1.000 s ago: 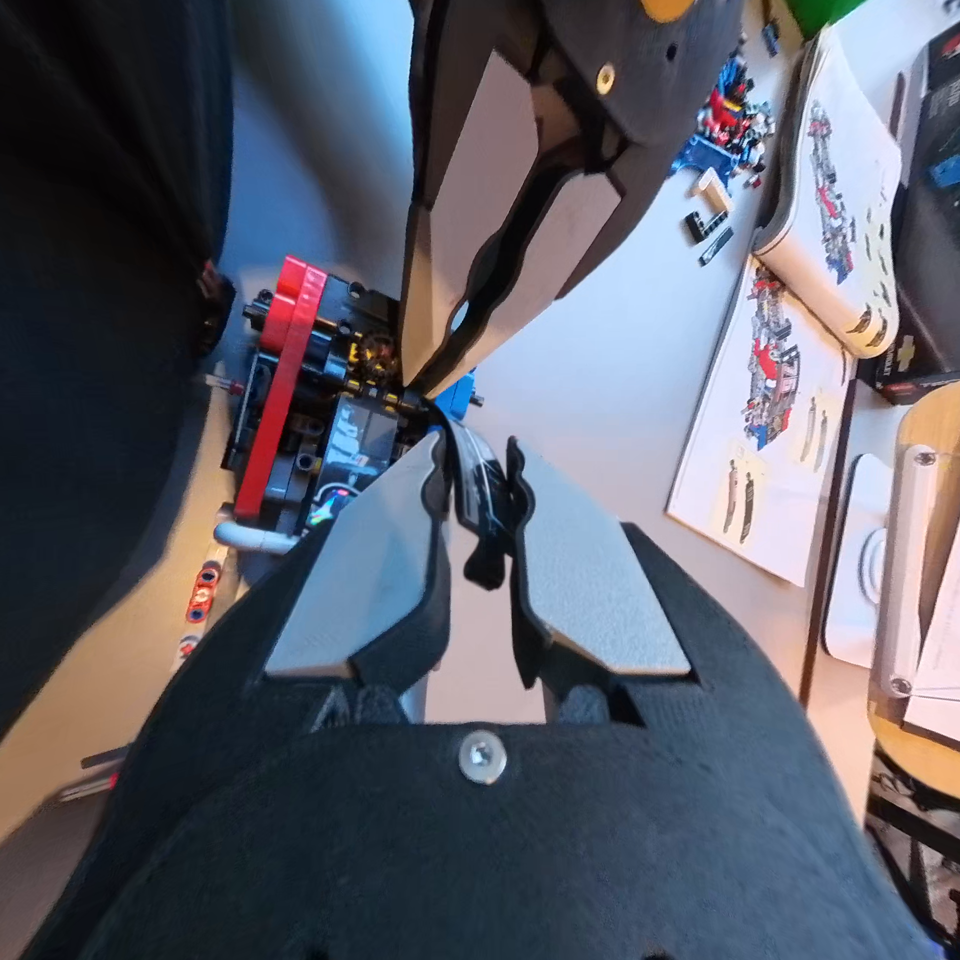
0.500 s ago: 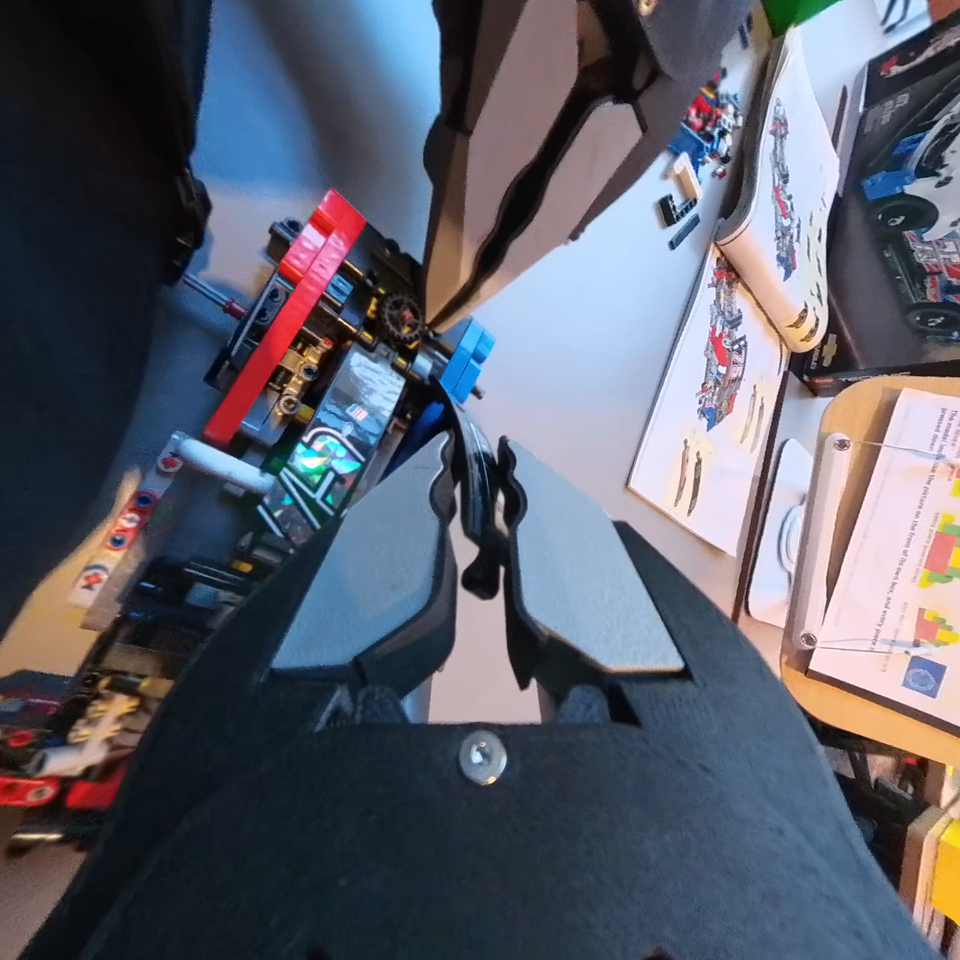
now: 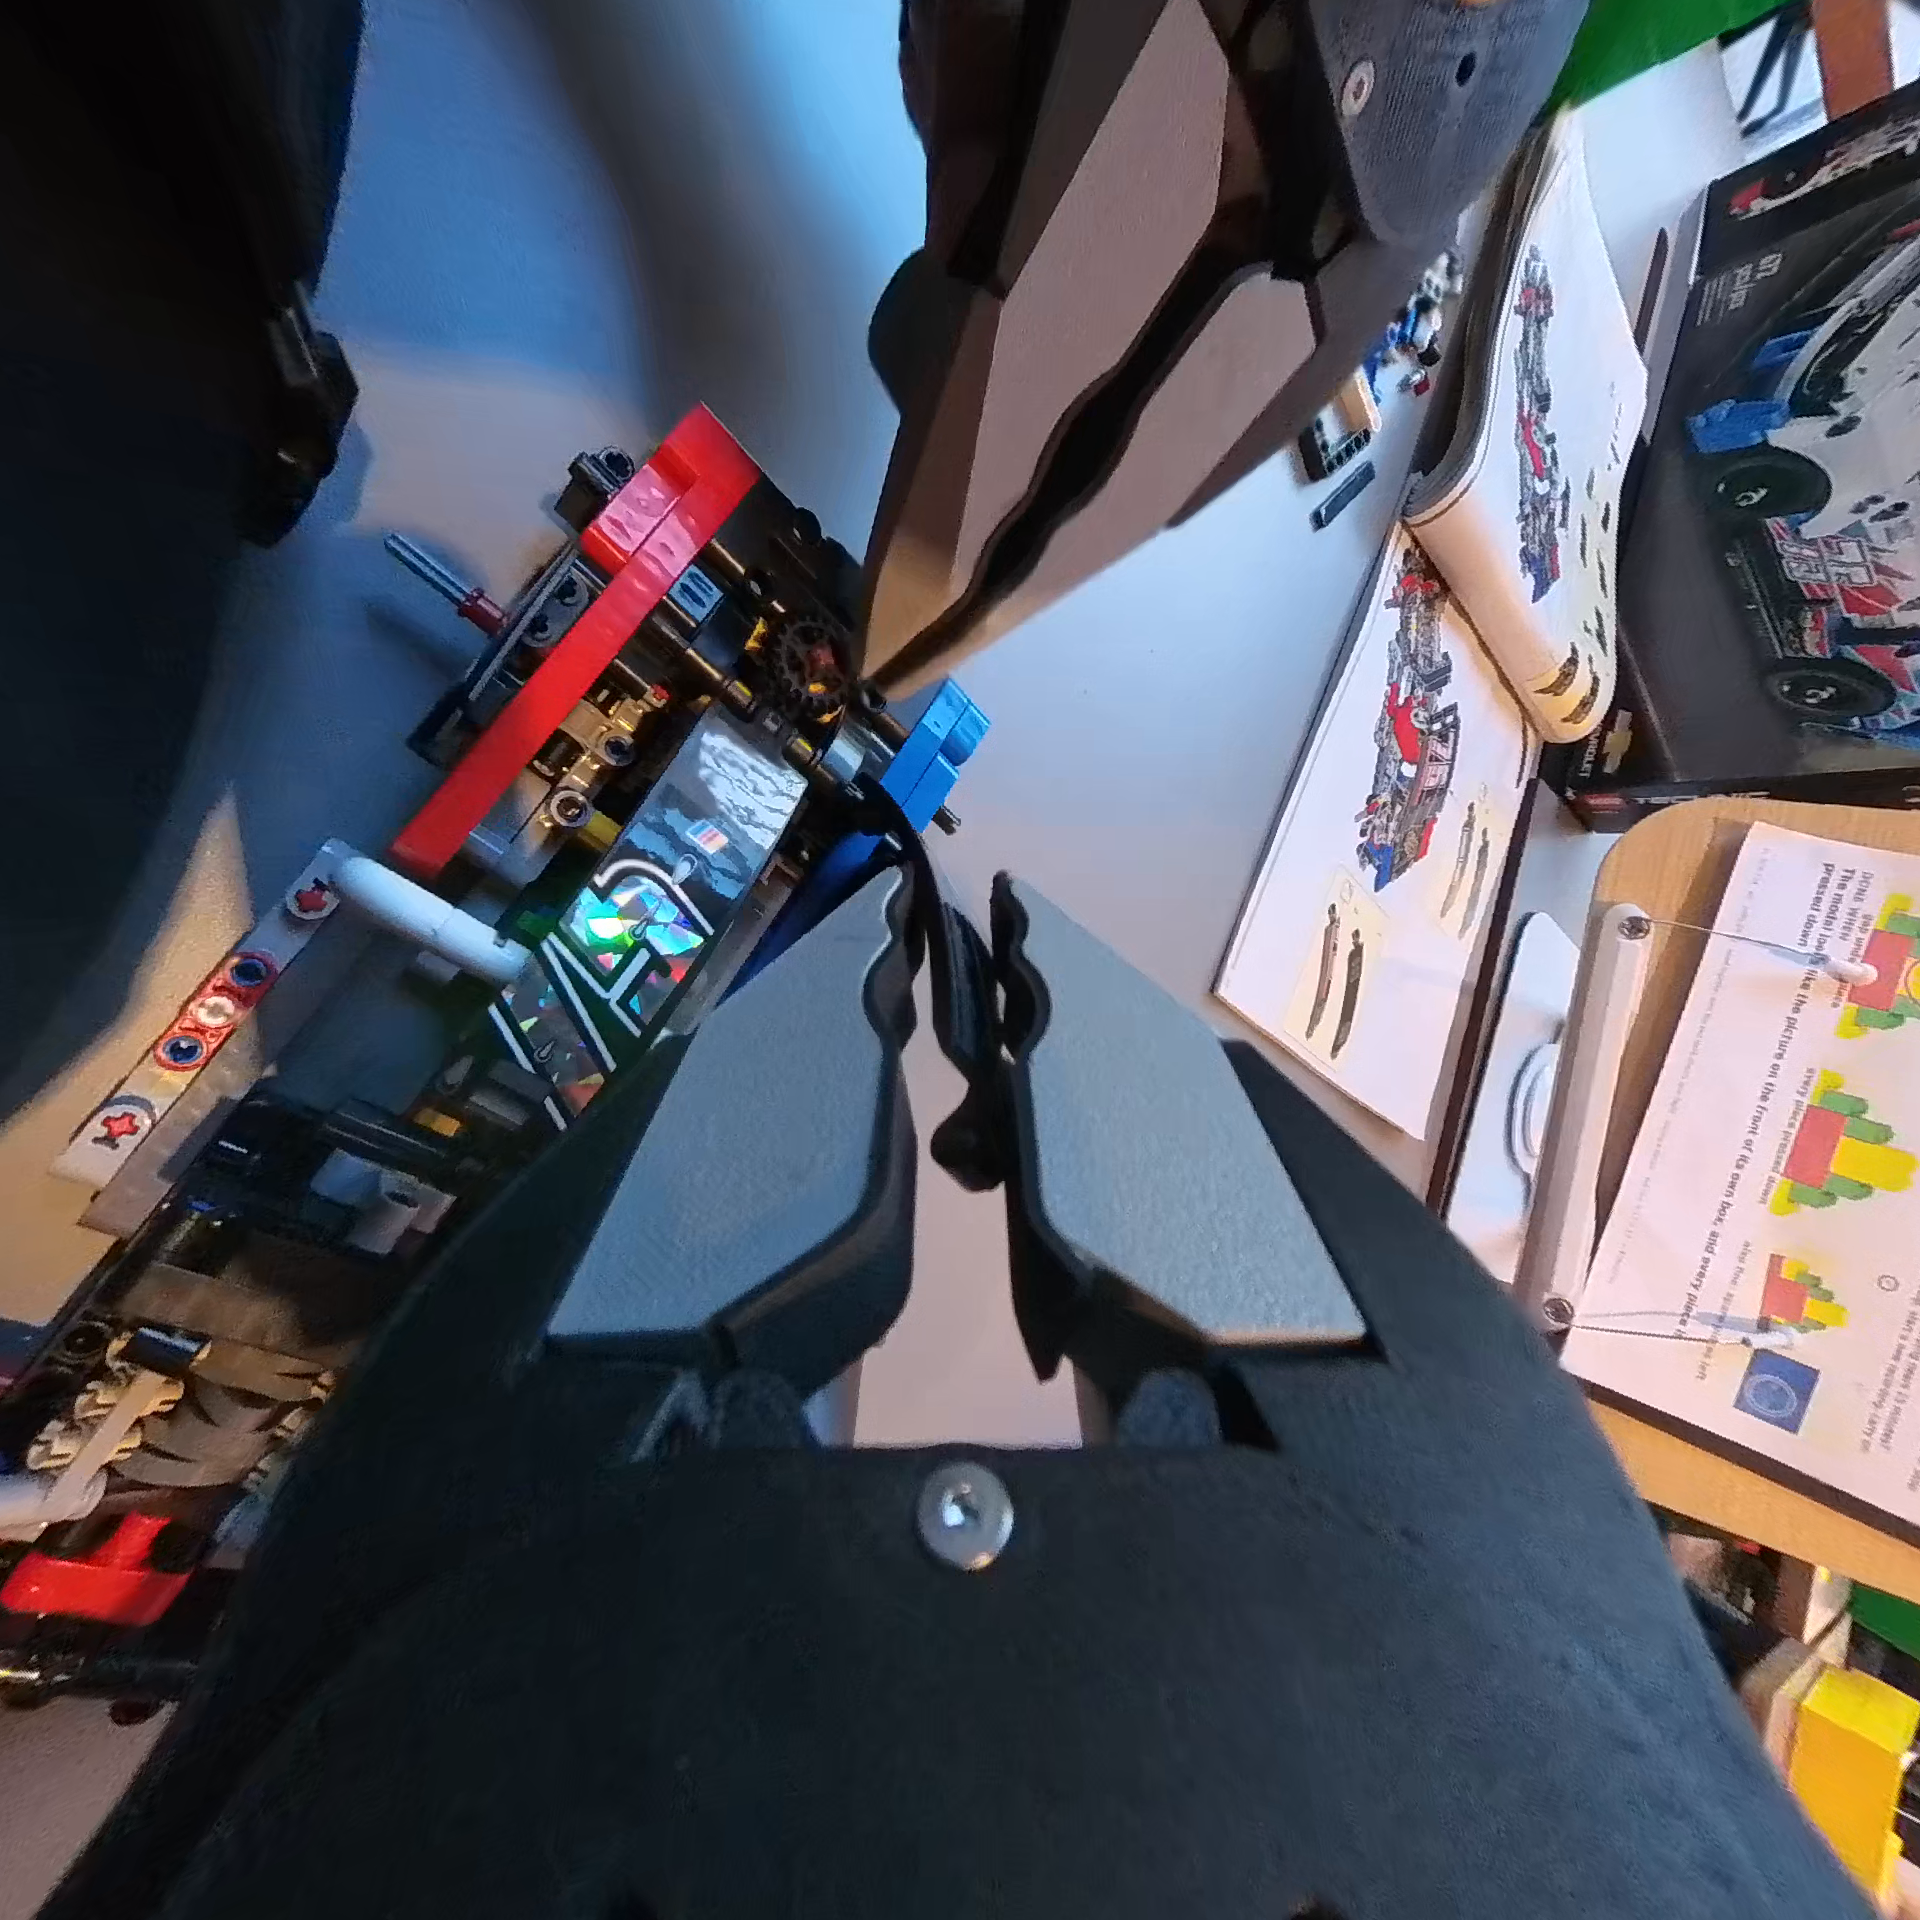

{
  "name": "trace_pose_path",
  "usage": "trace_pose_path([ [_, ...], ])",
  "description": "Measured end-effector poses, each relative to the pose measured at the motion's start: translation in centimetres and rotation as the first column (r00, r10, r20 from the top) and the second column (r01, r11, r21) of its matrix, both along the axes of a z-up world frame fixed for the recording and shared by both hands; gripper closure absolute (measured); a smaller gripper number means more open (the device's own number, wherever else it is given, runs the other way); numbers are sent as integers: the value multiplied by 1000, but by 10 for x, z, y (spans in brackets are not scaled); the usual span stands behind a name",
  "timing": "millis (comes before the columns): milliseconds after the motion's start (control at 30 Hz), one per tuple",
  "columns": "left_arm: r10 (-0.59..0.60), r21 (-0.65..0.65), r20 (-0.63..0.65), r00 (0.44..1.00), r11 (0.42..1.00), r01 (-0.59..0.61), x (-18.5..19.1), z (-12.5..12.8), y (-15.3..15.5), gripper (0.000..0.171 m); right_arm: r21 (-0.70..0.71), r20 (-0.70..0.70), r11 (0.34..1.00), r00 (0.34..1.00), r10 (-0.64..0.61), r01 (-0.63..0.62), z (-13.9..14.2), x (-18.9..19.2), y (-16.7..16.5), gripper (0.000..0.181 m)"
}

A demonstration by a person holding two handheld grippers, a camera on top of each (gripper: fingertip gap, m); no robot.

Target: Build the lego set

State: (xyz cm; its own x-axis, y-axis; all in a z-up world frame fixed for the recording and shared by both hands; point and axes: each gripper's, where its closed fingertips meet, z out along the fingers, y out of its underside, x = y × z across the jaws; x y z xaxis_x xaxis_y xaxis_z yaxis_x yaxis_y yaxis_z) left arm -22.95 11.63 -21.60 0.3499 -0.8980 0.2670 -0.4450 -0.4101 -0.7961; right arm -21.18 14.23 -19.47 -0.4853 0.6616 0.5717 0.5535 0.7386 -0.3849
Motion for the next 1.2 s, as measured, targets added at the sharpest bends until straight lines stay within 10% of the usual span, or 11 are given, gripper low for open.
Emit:
trace_pose_path([
  [133, -16, -56, -20, 1000, 998, 15, 2, -6, 6, 153, -2, -7, 1000, 1000, 3, -3, 0, -1, 0, 172],
  [1200, -202, -122, -78, 976, 974, 192, 15, -9, -9, 167, 2, 17, 1000, 1000, -4, 4, -6, 14, -8, 174],
])
